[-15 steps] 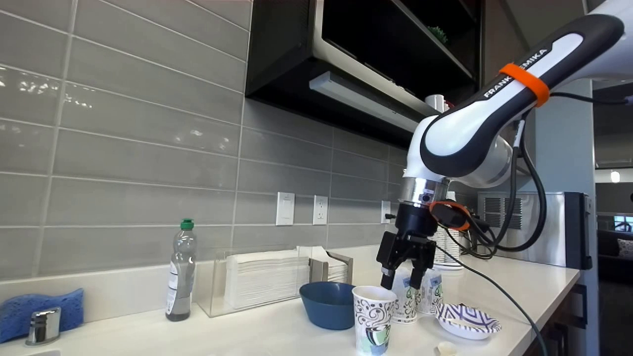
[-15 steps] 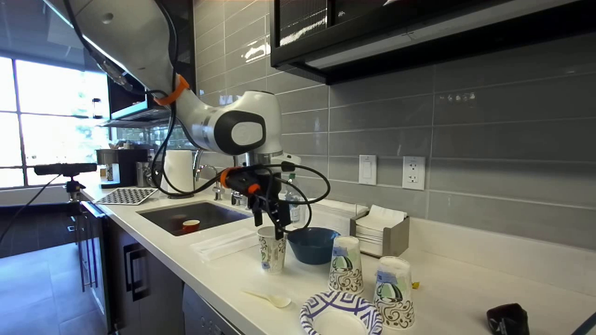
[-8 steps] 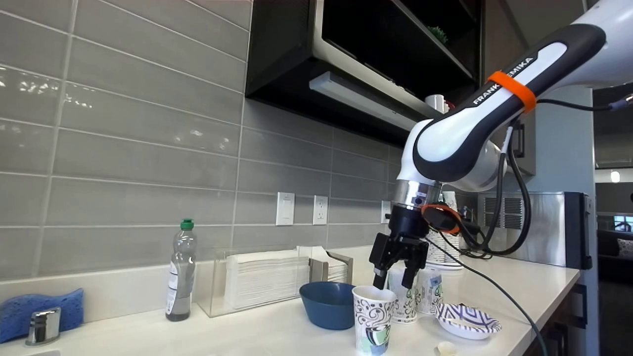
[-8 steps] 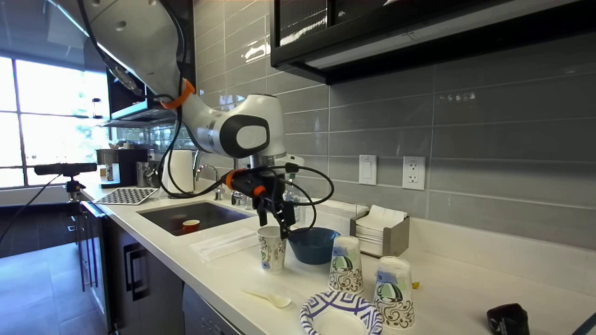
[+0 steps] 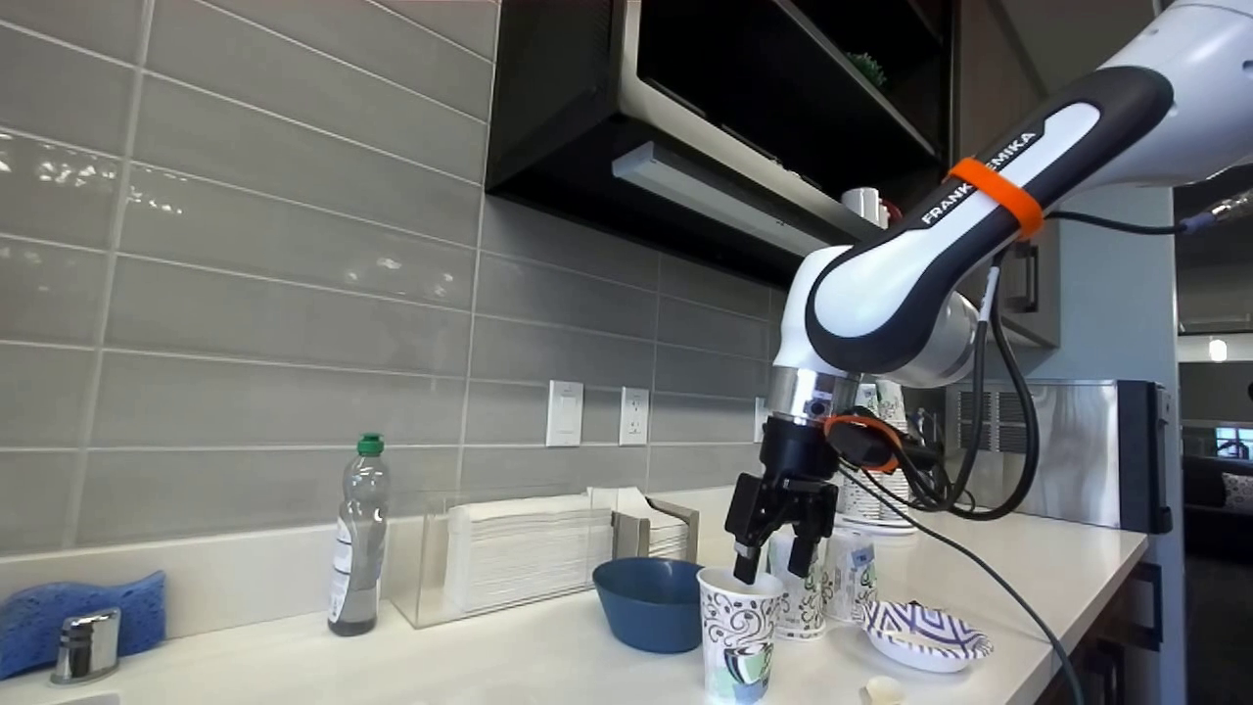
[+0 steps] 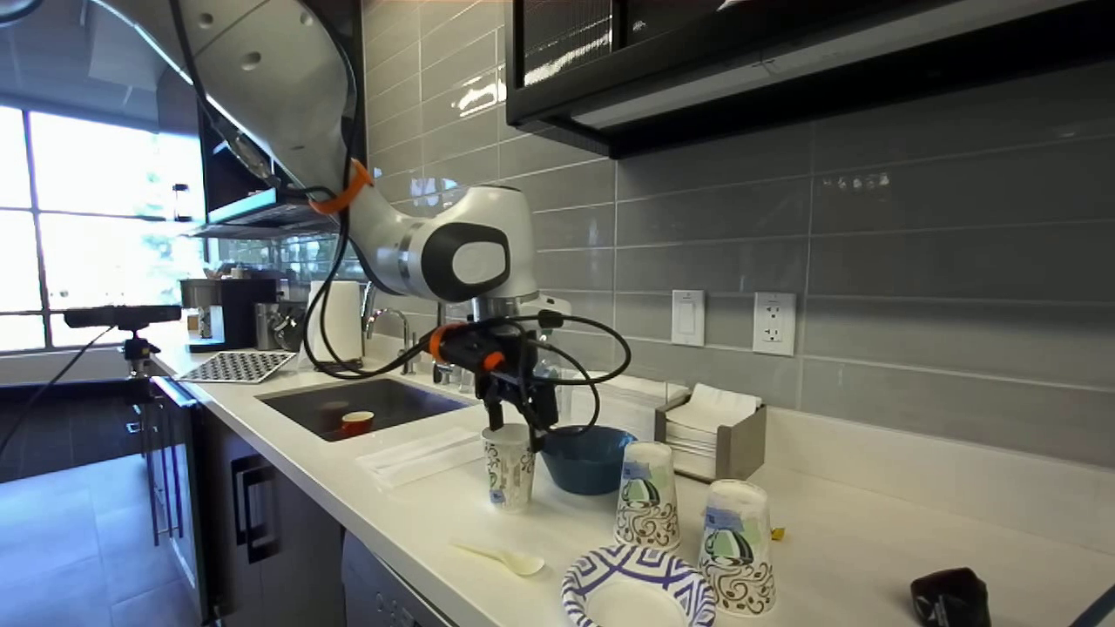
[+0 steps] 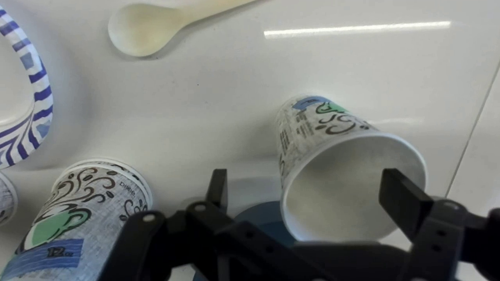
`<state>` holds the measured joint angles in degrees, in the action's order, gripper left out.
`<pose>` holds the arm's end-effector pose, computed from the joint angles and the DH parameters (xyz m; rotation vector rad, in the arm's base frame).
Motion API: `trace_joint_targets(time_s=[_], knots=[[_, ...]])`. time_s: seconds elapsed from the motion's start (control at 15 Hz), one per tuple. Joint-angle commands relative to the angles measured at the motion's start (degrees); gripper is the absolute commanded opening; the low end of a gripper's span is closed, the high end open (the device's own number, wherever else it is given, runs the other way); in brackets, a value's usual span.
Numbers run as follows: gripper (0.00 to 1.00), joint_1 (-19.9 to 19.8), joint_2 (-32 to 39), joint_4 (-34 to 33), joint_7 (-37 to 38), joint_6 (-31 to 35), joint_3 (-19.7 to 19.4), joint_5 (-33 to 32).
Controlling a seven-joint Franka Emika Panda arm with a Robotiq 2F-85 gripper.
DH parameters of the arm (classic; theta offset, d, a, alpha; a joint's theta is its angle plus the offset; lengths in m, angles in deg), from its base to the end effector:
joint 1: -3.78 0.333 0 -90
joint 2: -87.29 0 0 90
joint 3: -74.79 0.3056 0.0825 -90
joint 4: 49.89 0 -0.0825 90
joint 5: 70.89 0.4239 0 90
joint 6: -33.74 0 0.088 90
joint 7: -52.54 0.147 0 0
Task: Pour the contents from the first left cup into the bowl
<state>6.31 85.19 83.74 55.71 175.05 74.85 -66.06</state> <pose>0.5544 0.0270 0.2923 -3.0623 0.1094 -0.2572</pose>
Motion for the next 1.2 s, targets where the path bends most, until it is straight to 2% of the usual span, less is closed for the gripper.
trace_joint_targets(time_s=[0.0, 0.2, 0.27, 0.33, 0.73, 1.0, 1.13], knots=[[1.0, -0.4, 1.9, -2.0, 0.6, 0.2, 0.6, -2.4], [0.98, -0.4, 2.4, -2.6, 0.3, 0.2, 0.6, -2.8], [0.89, -0.4, 2.5, -2.8, 0.3, 0.1, 0.6, -2.9], [0.73, -0.4, 2.6, -2.9, 0.3, 0.1, 0.6, -3.0], [0.31, -0.4, 3.1, -3.6, 0.2, 0.1, 0.6, -3.0], [0.04, -0.5, 3.2, -3.6, 0.2, 0.2, 0.5, -3.0], [0.0, -0.5, 3.2, -3.7, 0.2, 0.1, 0.5, -3.0]])
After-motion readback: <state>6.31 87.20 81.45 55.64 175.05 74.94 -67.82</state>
